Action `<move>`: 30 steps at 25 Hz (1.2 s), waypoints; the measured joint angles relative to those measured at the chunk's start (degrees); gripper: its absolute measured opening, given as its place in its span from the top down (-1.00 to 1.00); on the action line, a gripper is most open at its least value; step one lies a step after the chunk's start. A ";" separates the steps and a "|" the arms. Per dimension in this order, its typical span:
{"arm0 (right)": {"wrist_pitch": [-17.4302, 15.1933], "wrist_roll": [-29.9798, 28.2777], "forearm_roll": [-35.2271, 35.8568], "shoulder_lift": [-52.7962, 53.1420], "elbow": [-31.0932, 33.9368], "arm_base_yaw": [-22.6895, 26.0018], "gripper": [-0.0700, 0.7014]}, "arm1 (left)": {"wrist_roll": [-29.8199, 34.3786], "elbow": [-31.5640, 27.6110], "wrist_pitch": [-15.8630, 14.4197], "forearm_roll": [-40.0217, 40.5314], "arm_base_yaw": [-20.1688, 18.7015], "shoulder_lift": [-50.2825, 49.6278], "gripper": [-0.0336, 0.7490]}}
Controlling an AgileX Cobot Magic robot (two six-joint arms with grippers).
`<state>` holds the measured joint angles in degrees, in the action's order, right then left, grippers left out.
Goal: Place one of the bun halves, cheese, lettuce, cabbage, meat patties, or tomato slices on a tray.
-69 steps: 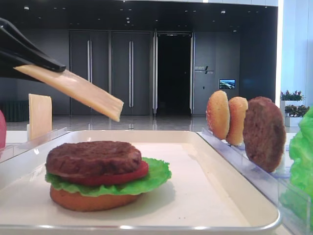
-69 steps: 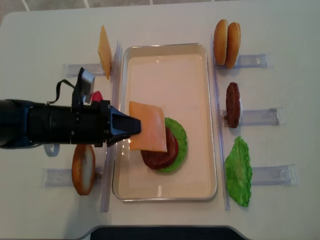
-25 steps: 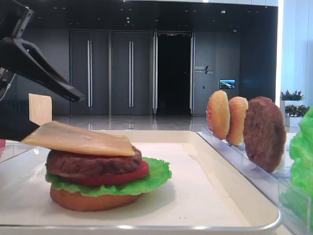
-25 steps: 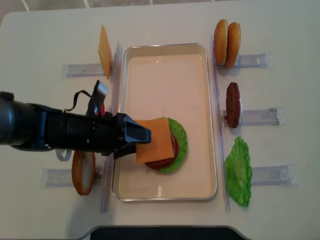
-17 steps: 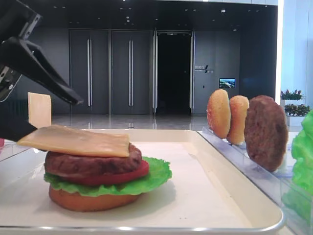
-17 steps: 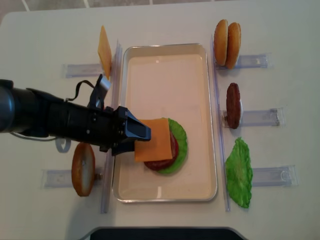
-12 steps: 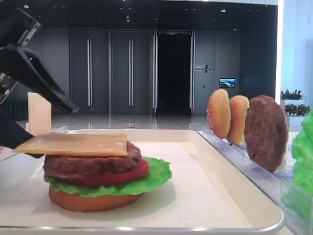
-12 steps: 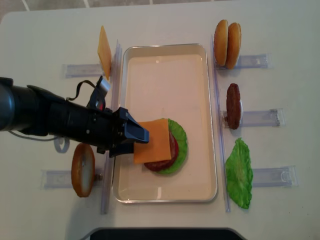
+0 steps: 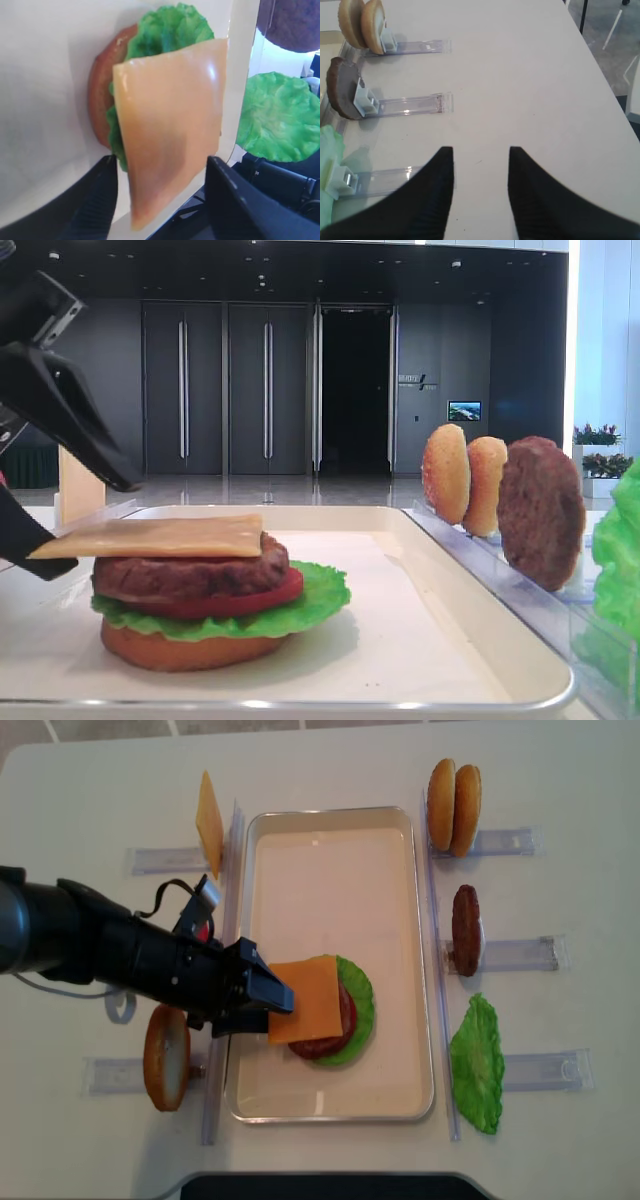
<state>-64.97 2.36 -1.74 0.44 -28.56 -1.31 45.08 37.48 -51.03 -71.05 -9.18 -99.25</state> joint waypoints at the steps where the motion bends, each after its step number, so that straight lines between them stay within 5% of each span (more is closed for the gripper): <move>1: 0.00 0.00 0.00 0.00 0.00 0.00 0.08 | -1.42 0.56 0.00 1.50 0.00 0.00 -0.17; 20: 0.00 0.00 0.00 0.00 0.00 -0.06 0.08 | -12.77 8.25 -0.77 14.08 0.05 2.23 -0.16; 30: 0.00 0.00 0.00 0.00 0.00 -0.06 0.08 | -22.48 17.77 -5.97 28.71 0.05 9.85 -0.15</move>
<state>-64.97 2.36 -1.74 0.44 -28.56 -1.38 22.60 55.25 -57.00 -42.34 -9.13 -89.40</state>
